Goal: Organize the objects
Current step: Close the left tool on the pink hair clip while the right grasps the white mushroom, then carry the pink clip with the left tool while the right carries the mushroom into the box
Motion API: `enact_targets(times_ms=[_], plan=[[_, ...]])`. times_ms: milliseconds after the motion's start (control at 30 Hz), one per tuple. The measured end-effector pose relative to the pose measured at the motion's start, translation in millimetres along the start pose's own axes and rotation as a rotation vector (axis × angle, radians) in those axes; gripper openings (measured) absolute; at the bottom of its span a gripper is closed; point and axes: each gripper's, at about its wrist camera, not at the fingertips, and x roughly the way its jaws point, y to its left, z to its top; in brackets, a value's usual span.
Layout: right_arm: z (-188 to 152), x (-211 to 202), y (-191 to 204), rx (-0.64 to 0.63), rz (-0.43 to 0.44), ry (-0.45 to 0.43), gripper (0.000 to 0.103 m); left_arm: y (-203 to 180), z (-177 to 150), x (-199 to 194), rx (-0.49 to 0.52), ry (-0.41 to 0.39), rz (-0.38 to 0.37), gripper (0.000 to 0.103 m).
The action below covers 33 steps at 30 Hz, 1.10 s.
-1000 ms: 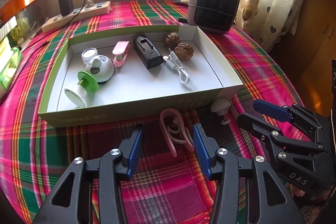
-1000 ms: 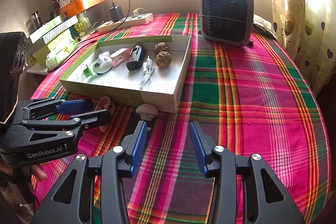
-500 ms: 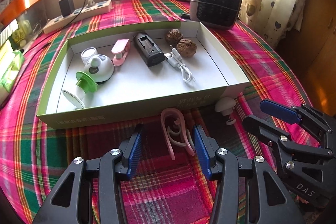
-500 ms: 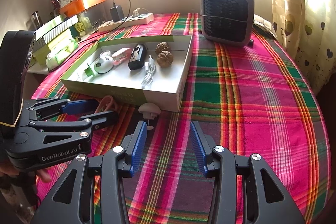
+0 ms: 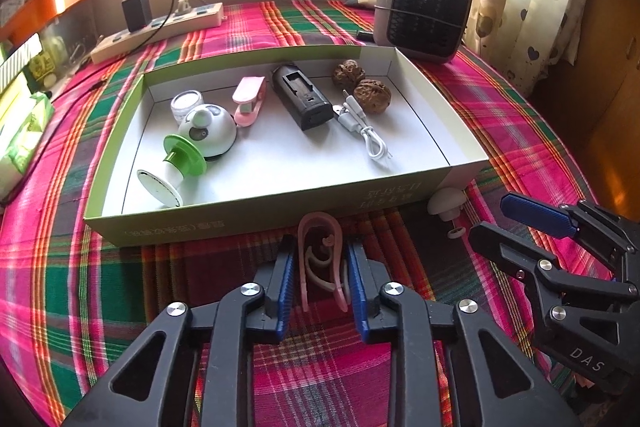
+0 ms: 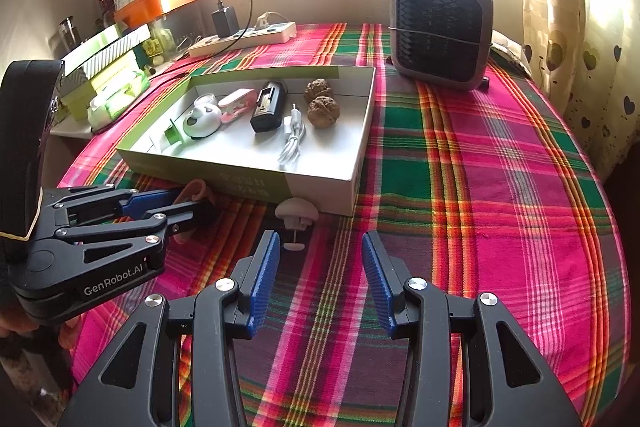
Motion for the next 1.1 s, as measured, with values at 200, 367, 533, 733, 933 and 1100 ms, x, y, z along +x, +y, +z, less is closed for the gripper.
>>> enact_targets(times_ms=[200,367,533,733,933,1100], plan=[[2,3,7,-0.004,0.001,0.007,0.044,6,-5,-3,-0.005,-0.013,0.007,0.022],[4,9,13,-0.002,0.002,0.011,0.044,14,-7,-5,-0.022,-0.018,0.013,0.022],[7,16,17,-0.006,-0.011,0.020,0.044,19,-8,-6,-0.032,-0.026,0.006,0.022],[10,24,19,-0.006,-0.032,0.032,0.044,19,-8,-7,-0.032,-0.028,0.003,0.022],[12,28,19,-0.007,-0.045,0.045,0.044,20,-8,-7,-0.032,-0.030,-0.001,0.022],[14,30,21,-0.012,-0.076,0.049,0.044,19,-8,-7,-0.032,-0.032,-0.003,0.022]])
